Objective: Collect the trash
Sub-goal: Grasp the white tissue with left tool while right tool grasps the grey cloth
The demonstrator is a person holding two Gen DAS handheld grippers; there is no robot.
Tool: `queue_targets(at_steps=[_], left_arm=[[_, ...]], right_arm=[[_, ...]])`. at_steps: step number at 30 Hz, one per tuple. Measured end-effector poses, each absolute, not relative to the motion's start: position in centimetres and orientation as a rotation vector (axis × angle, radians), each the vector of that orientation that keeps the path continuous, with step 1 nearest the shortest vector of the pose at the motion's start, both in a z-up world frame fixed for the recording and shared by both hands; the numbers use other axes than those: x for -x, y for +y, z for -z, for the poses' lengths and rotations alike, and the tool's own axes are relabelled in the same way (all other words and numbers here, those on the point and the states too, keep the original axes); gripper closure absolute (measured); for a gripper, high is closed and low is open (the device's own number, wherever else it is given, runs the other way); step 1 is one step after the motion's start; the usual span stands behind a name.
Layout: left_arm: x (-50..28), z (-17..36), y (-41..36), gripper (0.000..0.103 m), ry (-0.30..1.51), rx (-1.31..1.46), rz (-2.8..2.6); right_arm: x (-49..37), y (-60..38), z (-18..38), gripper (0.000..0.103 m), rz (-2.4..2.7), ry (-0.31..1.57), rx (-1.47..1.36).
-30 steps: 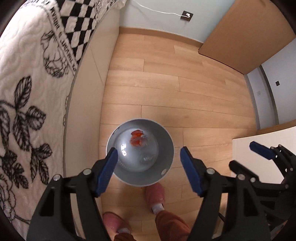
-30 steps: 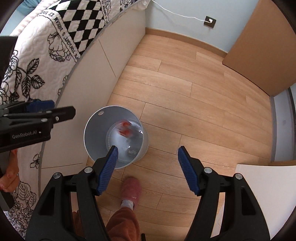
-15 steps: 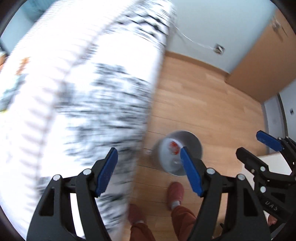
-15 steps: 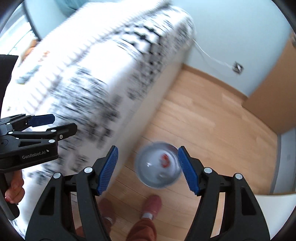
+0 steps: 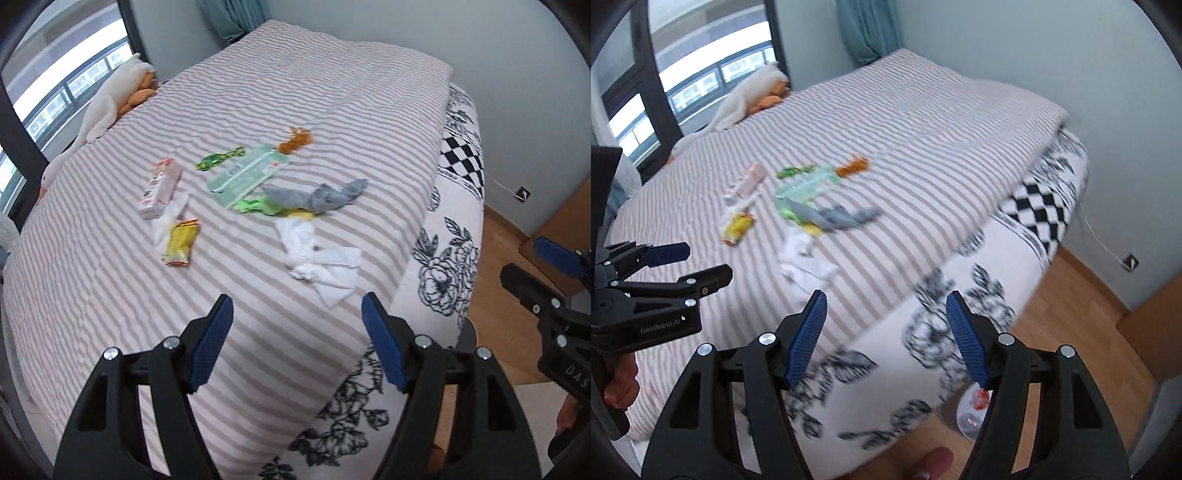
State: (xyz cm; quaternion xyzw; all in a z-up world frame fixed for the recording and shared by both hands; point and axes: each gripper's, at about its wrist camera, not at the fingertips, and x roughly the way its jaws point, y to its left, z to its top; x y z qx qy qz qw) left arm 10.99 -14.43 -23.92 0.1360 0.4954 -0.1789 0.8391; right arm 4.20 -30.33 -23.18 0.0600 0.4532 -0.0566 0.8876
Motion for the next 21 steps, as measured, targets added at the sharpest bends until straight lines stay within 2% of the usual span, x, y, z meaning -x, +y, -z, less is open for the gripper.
queue_targets(at_steps=[8,21], left_arm=[[-13.6,23.7,-9.9,0.031,1.053,-0.225,0.369],[-17.2,28.9,-14.8,0.031,1.128,-0.162,0.386]], right_arm=[[-9.2,-25.8,22.8,0.038,0.089,0.919,-0.064],[-15.1,-29.2,27.0,0.038,0.041,0.959,-0.018]])
